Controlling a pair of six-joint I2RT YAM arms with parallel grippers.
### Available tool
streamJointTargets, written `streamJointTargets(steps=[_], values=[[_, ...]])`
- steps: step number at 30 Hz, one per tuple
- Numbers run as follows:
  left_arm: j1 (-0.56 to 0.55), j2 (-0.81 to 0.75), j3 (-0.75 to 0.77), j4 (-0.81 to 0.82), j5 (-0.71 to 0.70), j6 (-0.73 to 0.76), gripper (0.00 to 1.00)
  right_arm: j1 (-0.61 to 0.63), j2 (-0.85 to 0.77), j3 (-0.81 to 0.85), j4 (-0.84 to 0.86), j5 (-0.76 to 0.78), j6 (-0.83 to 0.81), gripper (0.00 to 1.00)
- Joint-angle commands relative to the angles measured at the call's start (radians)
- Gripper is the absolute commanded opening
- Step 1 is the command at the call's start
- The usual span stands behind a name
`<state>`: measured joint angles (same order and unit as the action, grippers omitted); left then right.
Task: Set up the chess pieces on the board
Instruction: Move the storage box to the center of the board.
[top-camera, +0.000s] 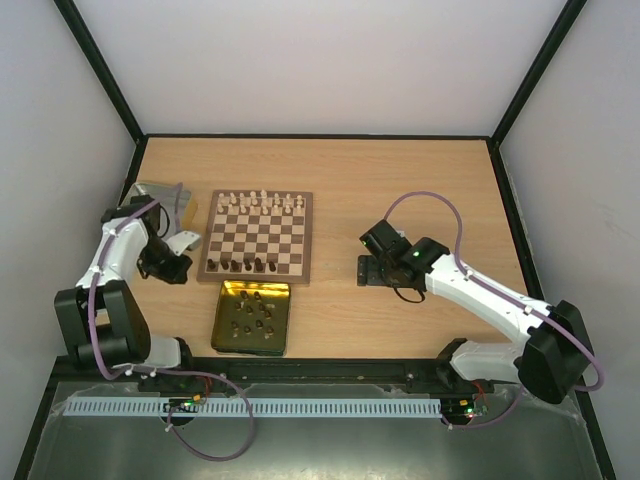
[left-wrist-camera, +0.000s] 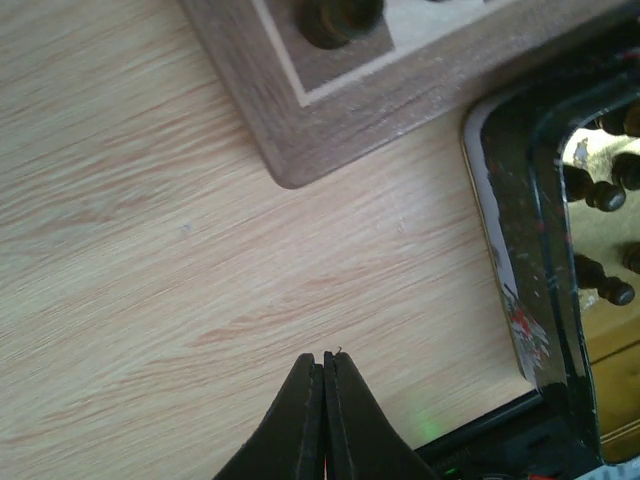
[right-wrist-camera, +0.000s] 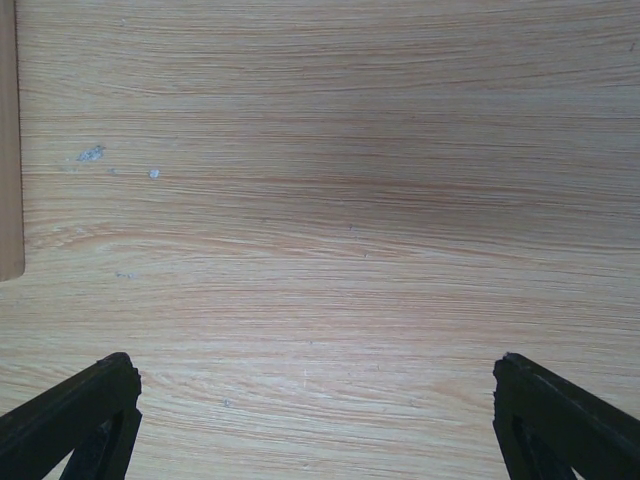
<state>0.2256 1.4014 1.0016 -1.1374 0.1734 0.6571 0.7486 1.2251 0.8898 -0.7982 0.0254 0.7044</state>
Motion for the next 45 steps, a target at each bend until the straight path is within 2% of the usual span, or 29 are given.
streamJointTargets(steps=[1, 20, 29, 45], values=[[-0.044, -0.039, -0.040, -0.024, -0.002, 0.037, 0.02, 0.003, -0.010, -0.022, 0.006, 0.013, -0.009, 0.92], [-0.318, -0.116, -0.263, 0.093, 0.015, 0.008, 0.02, 0.003, -0.046, -0.027, -0.027, 0.050, 0.020, 0.91], [-0.369, -0.123, -0.270, 0.088, 0.017, 0.056, 0.02, 0.003, -0.064, -0.017, -0.061, 0.061, 0.021, 0.91], [-0.695, -0.096, -0.173, 0.027, 0.077, -0.053, 0.02, 0.003, -0.055, 0.022, -0.088, 0.076, 0.027, 0.90]])
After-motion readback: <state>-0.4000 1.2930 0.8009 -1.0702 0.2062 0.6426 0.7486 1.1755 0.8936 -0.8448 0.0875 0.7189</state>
